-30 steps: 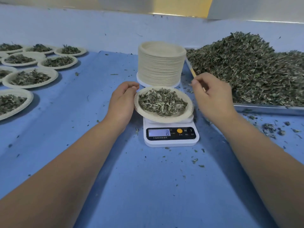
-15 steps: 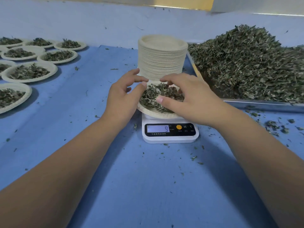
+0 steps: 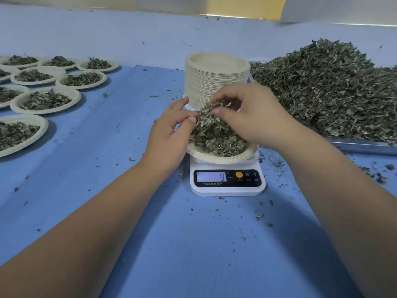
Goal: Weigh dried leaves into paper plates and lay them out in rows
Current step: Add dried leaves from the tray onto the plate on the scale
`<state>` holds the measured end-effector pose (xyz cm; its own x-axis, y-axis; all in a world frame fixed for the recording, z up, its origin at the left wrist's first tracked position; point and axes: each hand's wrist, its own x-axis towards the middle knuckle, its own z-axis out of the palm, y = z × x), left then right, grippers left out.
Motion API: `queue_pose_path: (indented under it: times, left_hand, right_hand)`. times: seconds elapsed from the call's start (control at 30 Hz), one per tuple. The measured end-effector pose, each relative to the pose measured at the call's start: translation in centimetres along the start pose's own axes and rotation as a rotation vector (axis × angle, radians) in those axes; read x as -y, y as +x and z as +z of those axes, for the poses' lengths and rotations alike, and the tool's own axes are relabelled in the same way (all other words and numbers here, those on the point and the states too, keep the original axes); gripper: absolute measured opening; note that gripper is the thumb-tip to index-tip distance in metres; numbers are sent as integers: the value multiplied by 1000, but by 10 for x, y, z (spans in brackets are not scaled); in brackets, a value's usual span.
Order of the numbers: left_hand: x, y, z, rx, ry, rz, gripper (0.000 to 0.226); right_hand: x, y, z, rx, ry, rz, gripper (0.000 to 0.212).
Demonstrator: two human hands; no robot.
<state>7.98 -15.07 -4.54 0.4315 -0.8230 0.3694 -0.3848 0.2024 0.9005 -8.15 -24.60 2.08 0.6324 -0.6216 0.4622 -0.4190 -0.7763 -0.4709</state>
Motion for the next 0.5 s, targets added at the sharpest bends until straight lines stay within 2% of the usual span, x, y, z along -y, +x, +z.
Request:
queue_pose_path:
  times: [0.07, 0.17, 0.3, 0.5]
  left_hand:
    - [-1, 0, 1, -16, 1, -3, 23]
    - [1, 0, 0, -26, 37, 19, 34]
    - [3, 1, 0, -15, 64, -7, 29]
    - [4, 1, 1, -5, 69, 3, 30]
  right_hand:
    - [2, 4, -4, -63, 30, -12, 14]
    - [1, 6, -4, -107, 69, 0, 15]
    - [-2, 2, 1, -238, 181, 1, 16]
    - [-5, -4, 6, -258, 193, 13, 15]
